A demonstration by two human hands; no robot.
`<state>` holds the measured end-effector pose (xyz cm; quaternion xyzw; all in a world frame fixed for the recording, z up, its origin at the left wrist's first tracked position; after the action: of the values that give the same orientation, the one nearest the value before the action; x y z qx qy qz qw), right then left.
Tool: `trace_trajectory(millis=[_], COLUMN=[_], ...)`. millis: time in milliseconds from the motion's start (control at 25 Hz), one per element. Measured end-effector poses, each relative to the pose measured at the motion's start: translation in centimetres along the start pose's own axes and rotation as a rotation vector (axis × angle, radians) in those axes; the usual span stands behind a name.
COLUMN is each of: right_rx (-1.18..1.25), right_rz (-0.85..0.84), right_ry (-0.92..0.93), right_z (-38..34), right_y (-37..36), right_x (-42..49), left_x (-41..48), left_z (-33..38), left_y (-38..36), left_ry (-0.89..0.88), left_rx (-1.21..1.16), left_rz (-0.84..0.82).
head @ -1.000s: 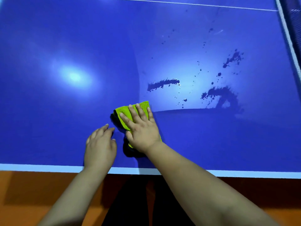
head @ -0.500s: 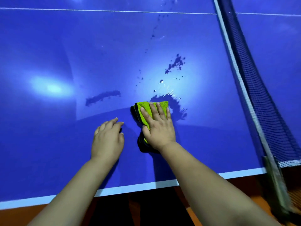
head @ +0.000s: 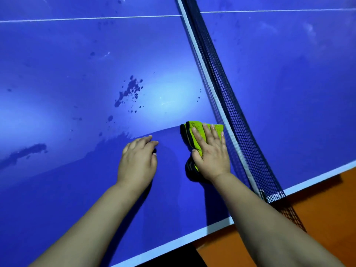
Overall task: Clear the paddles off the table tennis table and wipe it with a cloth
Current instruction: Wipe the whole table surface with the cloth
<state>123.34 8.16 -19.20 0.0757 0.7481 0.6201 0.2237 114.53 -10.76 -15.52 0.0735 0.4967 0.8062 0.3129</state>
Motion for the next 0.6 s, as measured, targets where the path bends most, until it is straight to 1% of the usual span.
trace_trajectory(millis=[80,160,280,360,480,600], right_rx=[0.093,0.178,0.063,0.013,-0.010,-0.055], right_rz=[-0.018,-0.021,0.013,0.036,0.003,-0.026], right_ry=[-0.059,-0.186,-0.400,-0.463,-0.423,-0.291], right_z=[3.4,5.2,4.7,2.1,-4.6,-13.7], right_y=[0.7,1.2,1.4,1.4,0.0,-1.4], right_x=[0.7,1.2,1.4,1.6,1.9,1.9], left_x=[0.6,0.5,-0.5,-1.8,-4.4,-7.2], left_z=[0.5,-0.6,-4.2,-7.5,-13.2,-18.3], left_y=[0.2,0.9,2.5,3.9,6.4,8.7], left_ry=[-0.006,0.013,0.075,0.126,0.191,0.254], left_rx=[-0.014,-0.017,-0.012,-0.010,0.005,0.016], left_rz=[0.001,0.014,0.032,0.047,0.090,0.117])
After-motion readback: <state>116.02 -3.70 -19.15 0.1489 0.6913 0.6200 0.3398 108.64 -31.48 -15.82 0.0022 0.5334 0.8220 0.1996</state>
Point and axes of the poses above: each hand's wrist, its own x-axis towards the middle knuckle, its own y-axis out of the back of the hand, z = x × y, the point moved 10 cm from there along x, towards the middle knuckle, and after that the axes turned 5 degrees about -z, right-handed, at the moved point
